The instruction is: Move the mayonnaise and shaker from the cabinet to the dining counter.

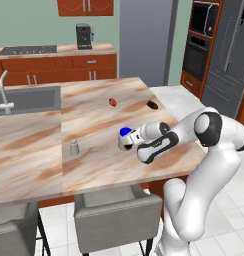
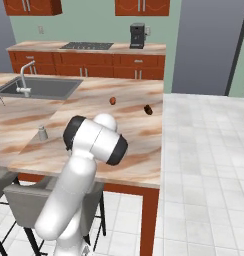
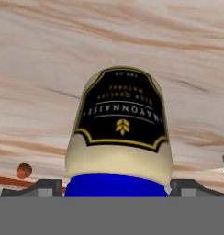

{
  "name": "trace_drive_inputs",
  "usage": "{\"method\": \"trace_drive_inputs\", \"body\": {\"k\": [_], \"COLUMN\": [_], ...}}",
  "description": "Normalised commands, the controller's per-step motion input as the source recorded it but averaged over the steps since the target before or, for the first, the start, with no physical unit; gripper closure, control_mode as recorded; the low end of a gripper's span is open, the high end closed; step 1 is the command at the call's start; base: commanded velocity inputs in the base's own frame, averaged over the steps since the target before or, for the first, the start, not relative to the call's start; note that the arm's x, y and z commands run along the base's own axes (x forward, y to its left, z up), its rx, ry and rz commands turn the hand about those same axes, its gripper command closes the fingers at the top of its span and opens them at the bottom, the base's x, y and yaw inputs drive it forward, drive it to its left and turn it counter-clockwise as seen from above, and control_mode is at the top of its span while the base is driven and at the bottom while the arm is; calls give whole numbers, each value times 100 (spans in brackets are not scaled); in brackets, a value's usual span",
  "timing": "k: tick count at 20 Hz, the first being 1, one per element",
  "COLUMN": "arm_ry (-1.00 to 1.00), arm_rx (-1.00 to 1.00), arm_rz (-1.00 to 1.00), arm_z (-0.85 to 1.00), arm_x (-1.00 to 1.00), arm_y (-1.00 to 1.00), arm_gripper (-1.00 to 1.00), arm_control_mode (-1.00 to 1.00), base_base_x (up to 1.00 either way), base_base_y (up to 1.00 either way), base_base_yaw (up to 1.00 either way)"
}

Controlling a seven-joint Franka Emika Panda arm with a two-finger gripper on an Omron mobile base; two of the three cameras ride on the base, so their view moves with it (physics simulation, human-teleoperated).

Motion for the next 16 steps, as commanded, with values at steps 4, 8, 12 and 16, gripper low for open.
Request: {"method": "trace_drive_inputs", "body": {"k": [4,8,12,16], "arm_ry": [-5,-3,0,-3], "arm_rx": [-4,-5,-8,-7], "arm_rz": [0,0,0,0], "arm_z": [0,4,12,32], "arm_x": [-10,-21,-33,-65], "arm_y": [-1,0,0,-11], "arm_gripper": [-100,-100,-100,-100], "arm_control_mode": [-100,-100,-100,-100], "base_base_x": [0,0,0,0], "base_base_y": [0,0,0,0], "base_base_yaw": [0,0,0,0]}}
